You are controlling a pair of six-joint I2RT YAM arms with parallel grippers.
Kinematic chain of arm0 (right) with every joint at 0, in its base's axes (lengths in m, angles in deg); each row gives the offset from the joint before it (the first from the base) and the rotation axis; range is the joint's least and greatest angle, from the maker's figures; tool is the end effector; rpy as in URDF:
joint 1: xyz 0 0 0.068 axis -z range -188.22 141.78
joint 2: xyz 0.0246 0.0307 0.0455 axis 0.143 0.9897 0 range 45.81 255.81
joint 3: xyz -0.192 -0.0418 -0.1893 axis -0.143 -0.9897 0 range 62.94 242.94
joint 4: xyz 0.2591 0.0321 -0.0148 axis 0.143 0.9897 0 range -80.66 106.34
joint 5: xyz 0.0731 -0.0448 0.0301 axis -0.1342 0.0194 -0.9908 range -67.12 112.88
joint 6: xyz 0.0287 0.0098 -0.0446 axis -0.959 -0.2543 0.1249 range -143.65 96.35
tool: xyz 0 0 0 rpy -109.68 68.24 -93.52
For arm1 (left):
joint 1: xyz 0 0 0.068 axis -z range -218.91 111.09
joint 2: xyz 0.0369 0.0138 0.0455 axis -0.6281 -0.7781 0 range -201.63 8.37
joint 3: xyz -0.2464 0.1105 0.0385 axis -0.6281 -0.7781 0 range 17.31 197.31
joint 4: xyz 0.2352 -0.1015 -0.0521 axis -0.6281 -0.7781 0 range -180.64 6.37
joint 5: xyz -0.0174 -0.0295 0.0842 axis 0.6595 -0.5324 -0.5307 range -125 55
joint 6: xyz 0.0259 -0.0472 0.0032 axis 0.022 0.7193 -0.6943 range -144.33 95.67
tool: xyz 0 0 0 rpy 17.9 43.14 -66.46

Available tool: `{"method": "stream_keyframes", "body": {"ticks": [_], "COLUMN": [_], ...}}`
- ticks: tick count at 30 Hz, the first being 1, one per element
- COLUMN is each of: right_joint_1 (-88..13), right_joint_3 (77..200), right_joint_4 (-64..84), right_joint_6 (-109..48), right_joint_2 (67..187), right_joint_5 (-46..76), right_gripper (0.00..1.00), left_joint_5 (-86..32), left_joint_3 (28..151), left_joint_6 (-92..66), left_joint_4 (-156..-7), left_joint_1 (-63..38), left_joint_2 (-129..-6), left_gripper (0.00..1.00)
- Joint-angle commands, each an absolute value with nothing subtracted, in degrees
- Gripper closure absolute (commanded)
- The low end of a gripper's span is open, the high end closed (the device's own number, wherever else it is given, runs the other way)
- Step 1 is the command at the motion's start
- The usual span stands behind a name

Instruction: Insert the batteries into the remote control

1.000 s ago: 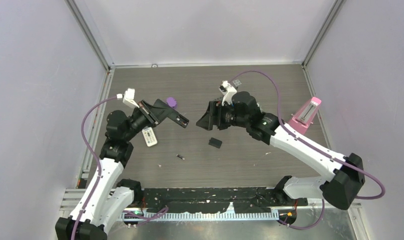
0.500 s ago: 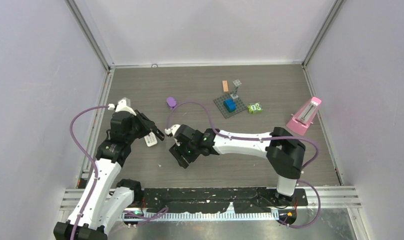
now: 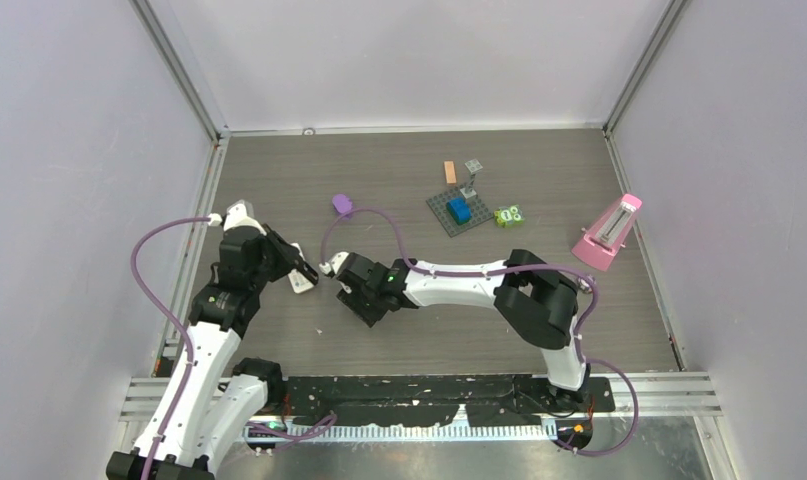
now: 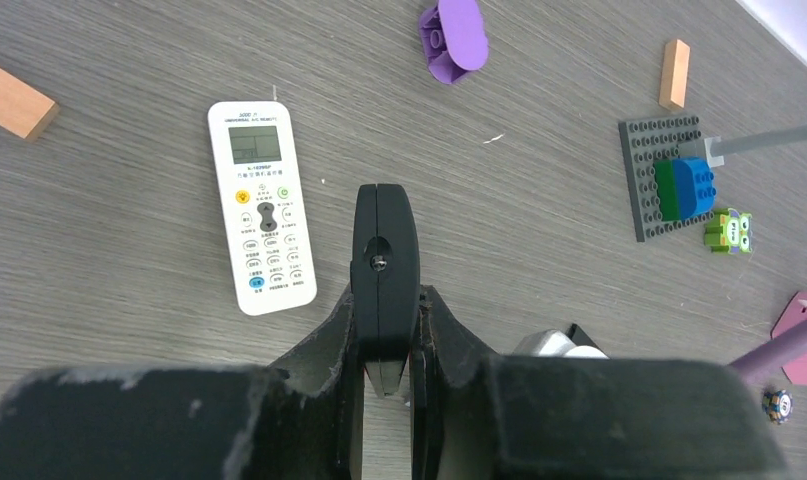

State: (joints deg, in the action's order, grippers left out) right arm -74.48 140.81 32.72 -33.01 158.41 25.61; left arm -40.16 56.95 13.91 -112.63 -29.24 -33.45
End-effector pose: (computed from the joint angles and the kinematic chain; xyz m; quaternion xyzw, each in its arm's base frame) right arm 0.1686 0.3790 0.1740 -0.4521 0.8483 0.1503 0.2310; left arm 0.1623 -0.0245 0.2835 -0.2362 0.8379 -0.1633 0.4642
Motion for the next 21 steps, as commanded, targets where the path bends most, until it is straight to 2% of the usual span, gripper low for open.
{"method": "stream_keyframes", "body": {"ticks": [1, 9, 12, 15, 21], "right_joint_1": [-74.58, -74.57, -74.45, -74.48, -74.05], "right_joint_3": [143.6, 144.16, 143.86, 143.63, 142.06], "right_joint_4": [30.56, 30.87, 30.86, 31.11, 31.31], "right_joint_6": [-32.01, -32.74, -33.46, -34.86, -36.55], "right_joint_2": [159.49, 161.16, 161.36, 161.03, 156.52], "right_joint_5": [28.72, 27.43, 27.0, 25.96, 27.42], "right_gripper": [0.62, 0.69, 0.74, 0.83, 0.89], "left_joint_5": [-42.17, -41.54, -40.71, -40.34, -37.02], "left_joint_3": [59.06, 58.92, 58.76, 58.77, 58.09], "left_joint_6": [12.78, 12.77, 12.76, 12.62, 12.57], "left_joint_4": [-112.12, -111.34, -110.99, -110.99, -109.89], "left_joint_1": [-29.55, -29.59, -29.59, -29.57, -29.54], "left_joint_2": [-33.22, -33.64, -33.78, -33.85, -33.85], "left_gripper": [1.0, 1.0, 1.0, 1.0, 1.0]}}
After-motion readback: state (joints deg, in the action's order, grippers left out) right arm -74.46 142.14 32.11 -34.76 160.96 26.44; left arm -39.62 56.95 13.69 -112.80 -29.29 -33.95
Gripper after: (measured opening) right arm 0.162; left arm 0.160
